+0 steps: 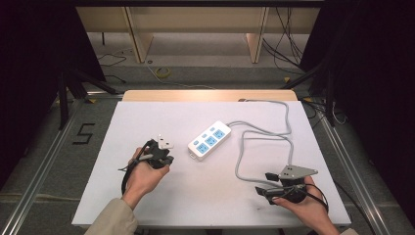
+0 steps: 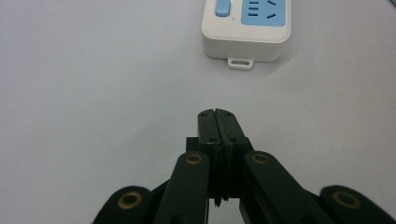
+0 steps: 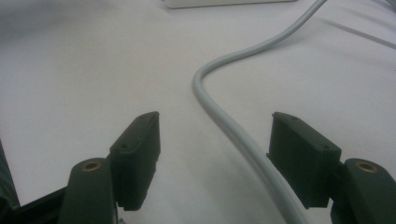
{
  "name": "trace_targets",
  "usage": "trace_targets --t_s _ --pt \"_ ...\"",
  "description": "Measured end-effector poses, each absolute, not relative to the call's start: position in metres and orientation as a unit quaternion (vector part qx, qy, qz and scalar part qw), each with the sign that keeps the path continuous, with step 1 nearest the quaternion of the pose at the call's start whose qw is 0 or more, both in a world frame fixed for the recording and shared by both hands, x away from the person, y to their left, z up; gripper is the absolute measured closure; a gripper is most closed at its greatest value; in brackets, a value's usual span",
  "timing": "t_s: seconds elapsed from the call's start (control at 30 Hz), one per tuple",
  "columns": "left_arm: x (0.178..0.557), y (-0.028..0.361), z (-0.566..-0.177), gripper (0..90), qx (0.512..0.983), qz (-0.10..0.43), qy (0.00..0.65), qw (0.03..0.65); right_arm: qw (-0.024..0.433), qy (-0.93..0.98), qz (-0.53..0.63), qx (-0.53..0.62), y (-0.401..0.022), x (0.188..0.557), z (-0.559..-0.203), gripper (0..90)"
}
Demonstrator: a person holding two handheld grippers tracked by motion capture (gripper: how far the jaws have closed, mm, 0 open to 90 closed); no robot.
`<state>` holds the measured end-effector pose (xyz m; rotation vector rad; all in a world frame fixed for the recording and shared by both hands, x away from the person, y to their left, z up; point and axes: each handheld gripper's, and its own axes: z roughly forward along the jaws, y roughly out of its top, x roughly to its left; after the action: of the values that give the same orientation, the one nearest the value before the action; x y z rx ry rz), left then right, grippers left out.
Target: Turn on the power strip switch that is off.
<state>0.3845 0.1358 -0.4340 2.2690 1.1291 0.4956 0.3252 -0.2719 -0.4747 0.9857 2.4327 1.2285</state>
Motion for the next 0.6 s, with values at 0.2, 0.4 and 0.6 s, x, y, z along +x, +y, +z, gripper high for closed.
trace_targets --t_s 0.2,0.4,0.6 --pt "0.3868 0.1332 -0.4338 89.9 0.844 0.184 0.420 0.277 0.122 0.833 0.421 0.337 -0.2719 0.3253 -0.4746 34.7" --pt "0.3889 0.1304 -0.4338 89.9 0.845 0.182 0.420 0.276 0.122 0.833 0.422 0.337 -0.2720 0.3254 -0.4745 34.6" --pt "0.3912 0.1279 -0.4346 89.9 0.846 0.180 0.420 0.275 0.123 0.833 0.422 0.335 -0.2720 0.3256 -0.4745 34.6"
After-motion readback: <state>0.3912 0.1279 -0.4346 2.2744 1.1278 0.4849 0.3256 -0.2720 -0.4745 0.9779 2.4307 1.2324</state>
